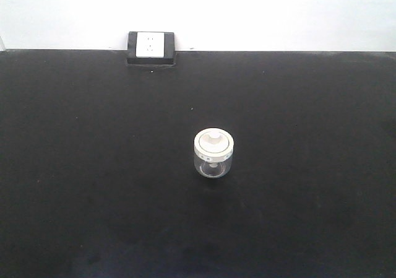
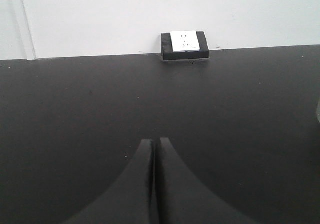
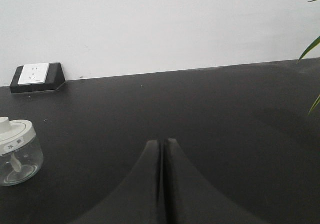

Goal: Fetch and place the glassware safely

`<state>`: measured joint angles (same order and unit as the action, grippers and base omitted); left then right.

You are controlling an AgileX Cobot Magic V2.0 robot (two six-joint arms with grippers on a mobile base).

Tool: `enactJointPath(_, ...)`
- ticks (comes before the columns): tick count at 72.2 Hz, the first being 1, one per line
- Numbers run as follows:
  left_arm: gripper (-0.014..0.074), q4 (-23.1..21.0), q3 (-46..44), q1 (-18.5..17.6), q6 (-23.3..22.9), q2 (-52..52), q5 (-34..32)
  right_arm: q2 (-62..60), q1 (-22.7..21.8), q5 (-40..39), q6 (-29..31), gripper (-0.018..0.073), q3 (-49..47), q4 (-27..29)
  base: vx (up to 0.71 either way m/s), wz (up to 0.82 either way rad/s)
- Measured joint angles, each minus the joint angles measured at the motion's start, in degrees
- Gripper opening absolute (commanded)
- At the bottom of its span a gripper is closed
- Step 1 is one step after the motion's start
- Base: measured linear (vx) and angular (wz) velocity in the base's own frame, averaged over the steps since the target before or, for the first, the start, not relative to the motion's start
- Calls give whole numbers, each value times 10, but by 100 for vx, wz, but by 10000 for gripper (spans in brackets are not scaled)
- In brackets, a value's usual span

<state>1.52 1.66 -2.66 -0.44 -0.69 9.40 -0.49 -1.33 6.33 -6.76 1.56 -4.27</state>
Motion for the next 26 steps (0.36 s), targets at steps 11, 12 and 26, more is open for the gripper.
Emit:
enactJointPath(11,1,0,0,0,0,0,0,0,0,0,0,-4,0,0,0,0)
enactJointPath(12,1,0,0,0,0,0,0,0,0,0,0,-4,0,0,0,0)
enactJointPath(26,1,0,0,0,0,0,0,0,0,0,0,-4,0,0,0,0)
